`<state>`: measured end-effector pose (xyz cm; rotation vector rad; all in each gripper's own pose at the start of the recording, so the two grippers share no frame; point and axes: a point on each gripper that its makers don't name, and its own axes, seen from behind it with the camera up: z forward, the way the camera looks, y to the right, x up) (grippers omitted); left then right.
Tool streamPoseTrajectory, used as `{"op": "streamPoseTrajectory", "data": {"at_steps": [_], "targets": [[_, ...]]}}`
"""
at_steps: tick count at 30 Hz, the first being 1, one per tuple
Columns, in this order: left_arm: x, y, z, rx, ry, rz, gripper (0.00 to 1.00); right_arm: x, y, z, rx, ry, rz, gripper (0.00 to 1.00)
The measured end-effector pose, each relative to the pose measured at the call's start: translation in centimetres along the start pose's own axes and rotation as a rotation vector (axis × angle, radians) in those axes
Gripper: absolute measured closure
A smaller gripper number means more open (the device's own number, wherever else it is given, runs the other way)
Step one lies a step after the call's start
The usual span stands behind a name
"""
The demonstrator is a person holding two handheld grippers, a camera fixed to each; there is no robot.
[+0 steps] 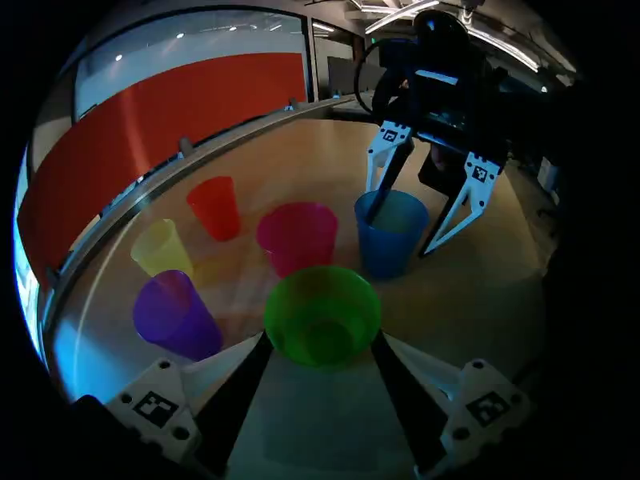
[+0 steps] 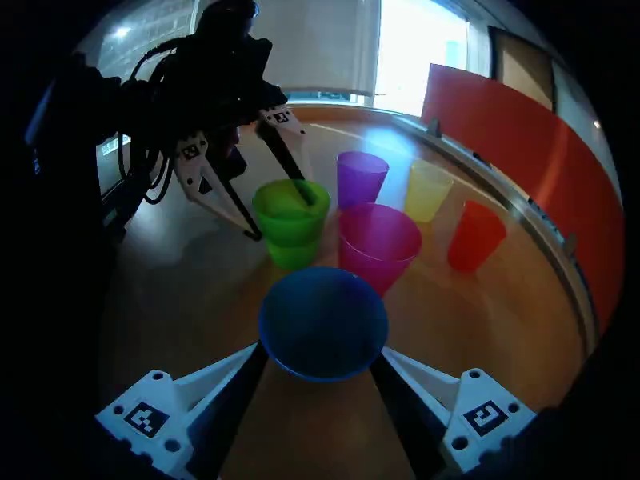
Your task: Pour water
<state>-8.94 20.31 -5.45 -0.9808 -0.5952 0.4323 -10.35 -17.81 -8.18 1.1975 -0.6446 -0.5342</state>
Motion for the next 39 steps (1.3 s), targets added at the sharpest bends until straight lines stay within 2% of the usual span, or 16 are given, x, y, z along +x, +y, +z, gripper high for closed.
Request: {"op": "streamPoseTrajectory", "data": {"at_steps": [9, 23, 39], "targets": [[-1.5, -0.3, -1.0, 0.026, -0.019, -0.008, 0.11, -1.2, -0.1, -0.9, -0.027, -0.009, 0.022, 0.07], [-4.0, -0.3, -3.3, 0.086, -0.03, -0.059, 0.11, -4.2, -0.8, -3.2, -0.094, -0.024, 0.098, 0.07], [-5.0, -1.8, -7.1, 0.226, 0.015, -0.154, 0.11, -5.6, 0.1, -6.1, -0.223, 0.008, 0.213, 0.07]]}}
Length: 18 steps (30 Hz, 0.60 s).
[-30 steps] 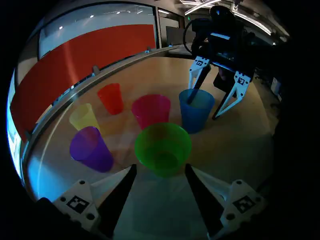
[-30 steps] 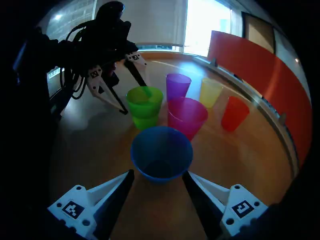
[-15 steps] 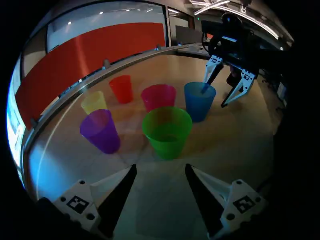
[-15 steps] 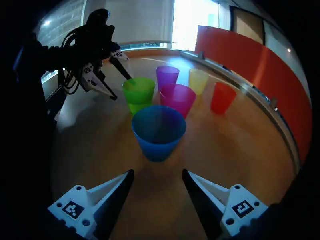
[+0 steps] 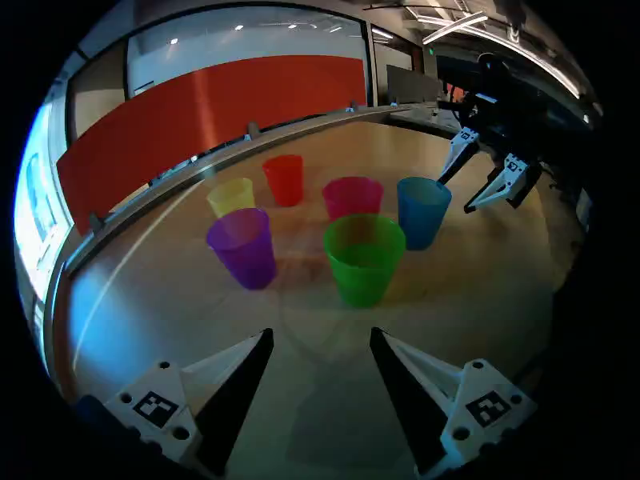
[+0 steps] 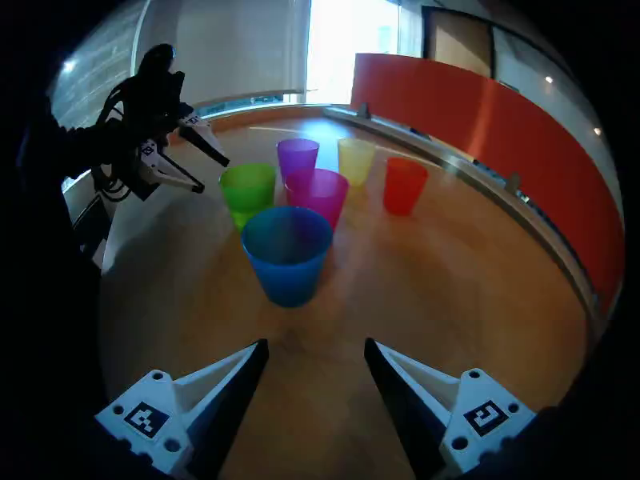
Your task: Pour water
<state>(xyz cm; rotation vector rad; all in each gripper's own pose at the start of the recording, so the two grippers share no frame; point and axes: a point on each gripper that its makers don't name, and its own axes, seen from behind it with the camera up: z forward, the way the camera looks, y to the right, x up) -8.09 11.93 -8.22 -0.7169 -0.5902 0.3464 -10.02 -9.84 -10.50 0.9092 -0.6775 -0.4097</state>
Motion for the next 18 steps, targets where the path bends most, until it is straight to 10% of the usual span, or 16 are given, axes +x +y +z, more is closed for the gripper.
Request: {"op": "streamPoseTrajectory", "data": {"at_steps": [18], "targets": [[-0.2, -5.1, -3.5, 0.22, 0.102, -0.182, 0.11, 1.0, 3.0, -3.0, -0.206, 0.083, 0.17, 0.07]]}}
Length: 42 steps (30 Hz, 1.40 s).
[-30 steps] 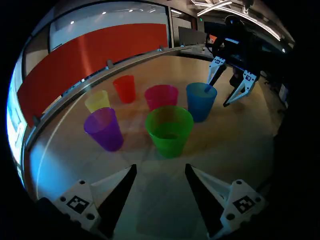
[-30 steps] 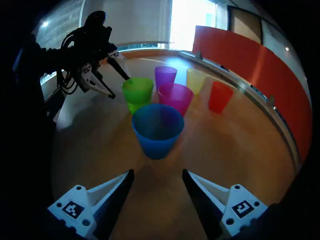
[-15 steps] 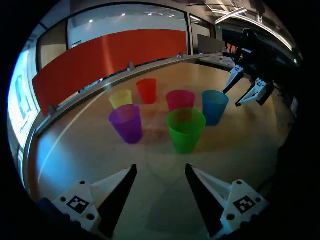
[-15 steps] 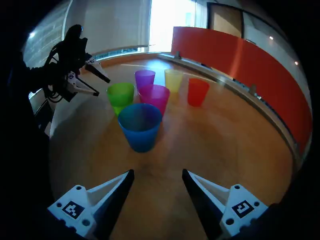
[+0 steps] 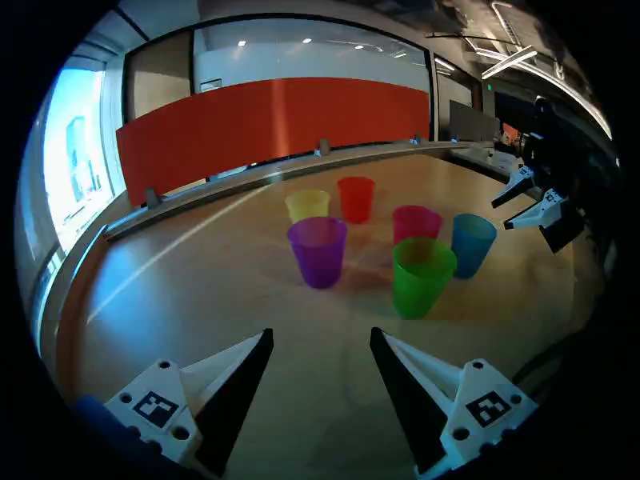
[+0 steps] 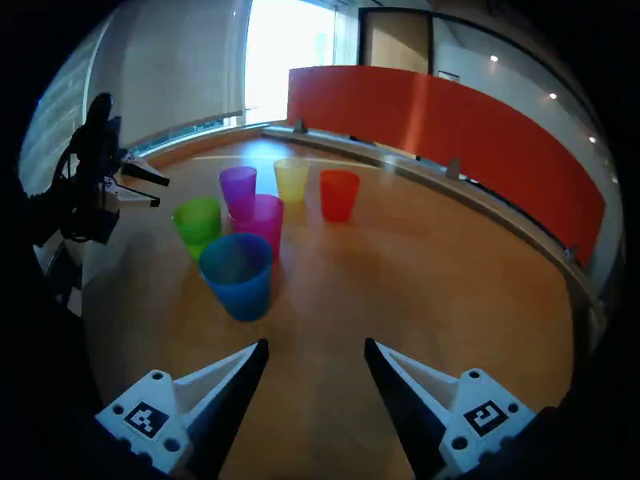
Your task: Pour water
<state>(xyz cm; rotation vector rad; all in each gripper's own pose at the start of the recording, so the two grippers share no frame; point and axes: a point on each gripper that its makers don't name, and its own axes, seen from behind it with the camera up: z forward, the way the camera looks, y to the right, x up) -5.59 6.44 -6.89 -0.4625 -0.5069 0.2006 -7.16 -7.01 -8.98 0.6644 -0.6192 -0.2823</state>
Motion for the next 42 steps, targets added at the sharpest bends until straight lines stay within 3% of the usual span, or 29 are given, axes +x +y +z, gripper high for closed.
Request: {"op": "streamPoseTrajectory", "data": {"at_steps": [9, 24, 33, 42], "targets": [[1.9, -3.0, -1.5, 0.115, 0.101, -0.076, 0.11, 3.0, 2.2, -0.7, -0.125, 0.121, 0.035, 0.07], [6.3, -5.6, -3.5, 0.25, 0.288, -0.122, 0.11, 9.2, 5.5, -2.5, -0.324, 0.351, 0.066, 0.07], [9.8, -5.9, -4.6, 0.303, 0.41, -0.131, 0.11, 13.3, 7.5, -4.4, -0.47, 0.511, 0.079, 0.07], [11.9, -6.3, -5.4, 0.354, 0.508, -0.149, 0.11, 15.3, 8.7, -6.0, -0.572, 0.623, 0.156, 0.06]]}}
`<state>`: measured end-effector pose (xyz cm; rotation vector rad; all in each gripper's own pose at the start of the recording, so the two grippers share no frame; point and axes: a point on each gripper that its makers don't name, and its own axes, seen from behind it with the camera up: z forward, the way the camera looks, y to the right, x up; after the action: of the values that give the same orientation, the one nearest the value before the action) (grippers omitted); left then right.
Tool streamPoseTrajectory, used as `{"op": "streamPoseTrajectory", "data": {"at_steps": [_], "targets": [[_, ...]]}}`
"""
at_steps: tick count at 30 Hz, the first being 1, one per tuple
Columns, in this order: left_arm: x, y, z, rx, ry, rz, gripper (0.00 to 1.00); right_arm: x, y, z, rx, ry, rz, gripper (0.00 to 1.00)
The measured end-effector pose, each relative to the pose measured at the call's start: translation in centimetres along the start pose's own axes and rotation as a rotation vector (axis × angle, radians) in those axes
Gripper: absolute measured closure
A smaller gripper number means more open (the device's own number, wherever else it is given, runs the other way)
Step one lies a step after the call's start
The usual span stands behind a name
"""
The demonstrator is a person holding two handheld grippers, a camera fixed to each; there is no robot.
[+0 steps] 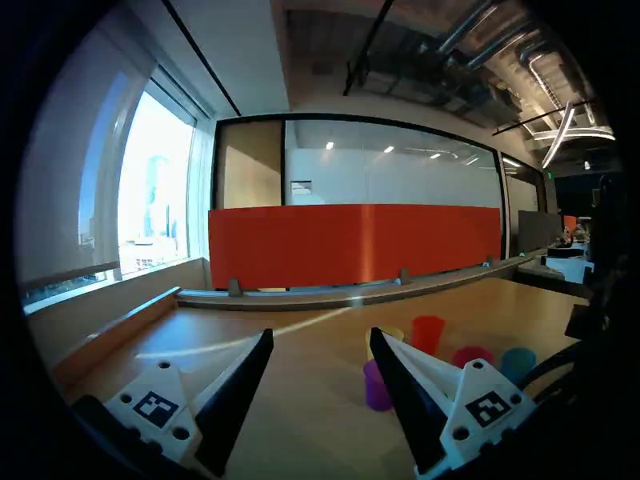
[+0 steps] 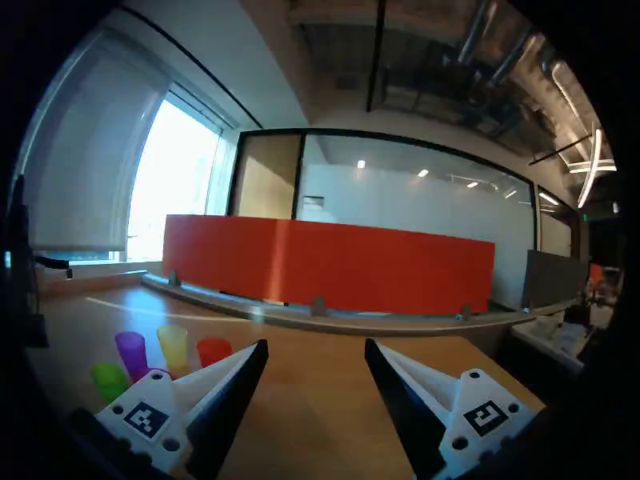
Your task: Pour water
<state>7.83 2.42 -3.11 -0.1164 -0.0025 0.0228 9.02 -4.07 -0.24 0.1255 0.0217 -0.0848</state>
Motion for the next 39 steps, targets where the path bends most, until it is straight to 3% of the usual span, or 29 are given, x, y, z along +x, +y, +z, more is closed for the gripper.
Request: {"op": "streamPoseTrajectory", "data": {"at_steps": [9, 17, 30, 39], "targets": [[2.3, -0.6, 0.3, 0.053, 0.102, -0.029, 0.11, -0.1, -0.4, 0.3, -0.059, 0.019, 0.05, 0.06], [2.1, -1.3, 0.5, 0.072, 0.107, -0.041, 0.11, 0.4, -0.2, 0.5, -0.074, 0.025, 0.081, 0.06], [1.1, -2.2, 0.9, 0.118, 0.131, -0.049, 0.11, 0.6, 0.1, 0.4, -0.084, -0.008, 0.08, 0.06], [-1.3, -1.6, 1.8, 0.112, 0.118, -0.045, 0.11, 0.7, -0.7, 0.7, -0.093, -0.039, 0.084, 0.06]]}}
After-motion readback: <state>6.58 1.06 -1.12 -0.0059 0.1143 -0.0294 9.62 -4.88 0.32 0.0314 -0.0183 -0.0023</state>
